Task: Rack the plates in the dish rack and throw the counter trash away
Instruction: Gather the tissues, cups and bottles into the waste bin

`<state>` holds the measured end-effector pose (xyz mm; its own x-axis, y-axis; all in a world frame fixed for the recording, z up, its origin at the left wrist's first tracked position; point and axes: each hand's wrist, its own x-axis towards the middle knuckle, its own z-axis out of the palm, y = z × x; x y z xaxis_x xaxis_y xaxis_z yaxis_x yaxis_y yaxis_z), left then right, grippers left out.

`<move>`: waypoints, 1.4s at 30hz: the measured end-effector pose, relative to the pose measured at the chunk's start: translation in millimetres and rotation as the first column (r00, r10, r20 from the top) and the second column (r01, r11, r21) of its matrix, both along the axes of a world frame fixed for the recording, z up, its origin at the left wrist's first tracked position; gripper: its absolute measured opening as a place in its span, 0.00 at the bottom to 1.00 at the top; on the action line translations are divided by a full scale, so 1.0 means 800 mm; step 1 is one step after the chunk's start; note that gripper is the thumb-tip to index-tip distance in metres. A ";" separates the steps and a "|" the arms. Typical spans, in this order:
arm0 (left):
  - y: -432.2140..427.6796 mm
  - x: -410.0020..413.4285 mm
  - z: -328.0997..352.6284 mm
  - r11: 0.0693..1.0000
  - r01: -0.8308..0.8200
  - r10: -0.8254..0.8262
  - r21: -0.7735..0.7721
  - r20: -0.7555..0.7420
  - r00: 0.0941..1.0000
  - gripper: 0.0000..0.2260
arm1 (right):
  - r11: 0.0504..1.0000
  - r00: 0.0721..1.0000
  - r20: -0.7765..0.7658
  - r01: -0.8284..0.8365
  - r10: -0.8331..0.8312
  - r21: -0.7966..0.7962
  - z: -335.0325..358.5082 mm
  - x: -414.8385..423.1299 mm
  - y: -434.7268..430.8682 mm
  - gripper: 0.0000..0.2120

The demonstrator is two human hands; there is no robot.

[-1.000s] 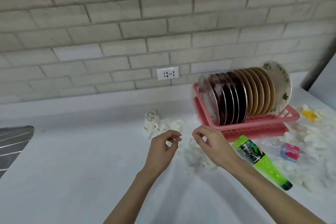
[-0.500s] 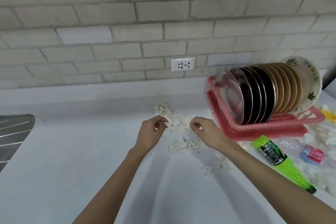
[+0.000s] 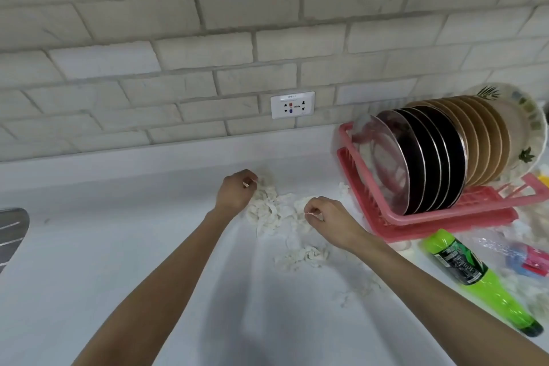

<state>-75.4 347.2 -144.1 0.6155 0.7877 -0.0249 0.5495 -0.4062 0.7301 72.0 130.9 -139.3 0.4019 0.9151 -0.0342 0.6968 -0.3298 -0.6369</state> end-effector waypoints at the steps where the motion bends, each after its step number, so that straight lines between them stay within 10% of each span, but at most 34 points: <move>1: 0.010 0.013 -0.005 1.000 -0.004 0.005 0.011 -0.024 1.000 0.06 | 1.000 1.000 0.003 0.016 -0.016 -0.005 -0.001 0.005 0.001 0.05; 11: 0.060 0.091 -0.040 1.000 0.010 -0.008 0.004 -0.406 0.914 0.11 | 0.998 0.998 -0.019 0.054 -0.054 -0.023 -0.023 0.018 -0.006 0.07; 21: 0.053 0.062 -0.021 0.975 -0.187 0.197 -0.119 0.078 0.977 0.09 | 0.999 0.997 -0.070 0.013 -0.017 -0.048 -0.031 0.000 -0.030 0.06; 29: -0.026 0.024 0.019 0.974 -0.011 0.094 -0.226 0.359 0.928 0.02 | 0.971 0.957 0.229 -0.130 0.176 -0.201 -0.045 -0.040 -0.043 0.19; 42: -0.143 -0.032 0.003 0.903 0.106 0.028 -0.416 0.303 0.953 0.11 | 0.998 0.997 -0.073 0.011 -0.015 -0.059 -0.024 -0.039 -0.068 0.10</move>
